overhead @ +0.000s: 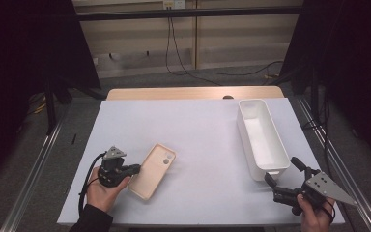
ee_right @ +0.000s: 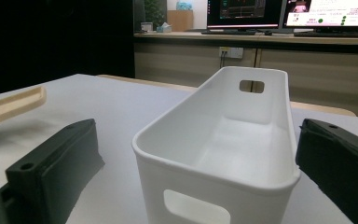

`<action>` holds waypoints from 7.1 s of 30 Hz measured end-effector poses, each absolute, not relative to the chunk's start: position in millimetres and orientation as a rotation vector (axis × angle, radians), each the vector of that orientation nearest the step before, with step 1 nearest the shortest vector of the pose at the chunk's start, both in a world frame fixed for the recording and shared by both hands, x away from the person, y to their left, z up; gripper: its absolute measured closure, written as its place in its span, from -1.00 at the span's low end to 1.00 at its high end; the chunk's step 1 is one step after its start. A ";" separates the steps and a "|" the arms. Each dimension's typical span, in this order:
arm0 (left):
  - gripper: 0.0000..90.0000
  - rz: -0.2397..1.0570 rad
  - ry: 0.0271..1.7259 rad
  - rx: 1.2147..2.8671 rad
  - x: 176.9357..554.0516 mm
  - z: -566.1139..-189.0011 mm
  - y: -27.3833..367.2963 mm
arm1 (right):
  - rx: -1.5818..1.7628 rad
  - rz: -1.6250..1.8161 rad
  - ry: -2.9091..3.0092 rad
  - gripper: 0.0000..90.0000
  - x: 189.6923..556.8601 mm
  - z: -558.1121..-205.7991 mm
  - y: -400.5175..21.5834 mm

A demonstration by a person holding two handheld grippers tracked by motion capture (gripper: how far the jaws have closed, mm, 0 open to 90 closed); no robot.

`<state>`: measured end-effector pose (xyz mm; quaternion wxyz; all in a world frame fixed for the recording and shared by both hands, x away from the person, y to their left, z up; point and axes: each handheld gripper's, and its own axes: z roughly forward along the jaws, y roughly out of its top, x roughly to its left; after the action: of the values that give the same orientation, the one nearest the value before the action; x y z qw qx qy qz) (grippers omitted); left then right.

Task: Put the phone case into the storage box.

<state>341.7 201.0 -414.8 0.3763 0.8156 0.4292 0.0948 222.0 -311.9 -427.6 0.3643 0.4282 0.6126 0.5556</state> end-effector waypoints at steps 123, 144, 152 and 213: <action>0.95 0.429 0.768 1.749 347.7 -398.2 87.5 | 1.068 1.505 1.791 -0.42 328.6 -376.1 -180.3; 0.95 0.440 0.763 1.763 348.0 -403.6 84.8 | 1.112 1.498 1.836 0.37 333.3 -384.9 -172.4; 0.94 0.434 0.758 1.778 347.7 -405.8 82.7 | 1.123 1.515 1.818 0.53 333.6 -384.3 -173.7; -0.87 0.472 0.668 1.724 355.4 -410.6 88.6 | 0.999 1.657 1.795 0.81 332.6 -376.4 -183.0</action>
<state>355.4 88.6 -410.6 0.5784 0.7370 0.2856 0.2016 332.6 -183.0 -376.4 0.2483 0.3667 0.6588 0.6082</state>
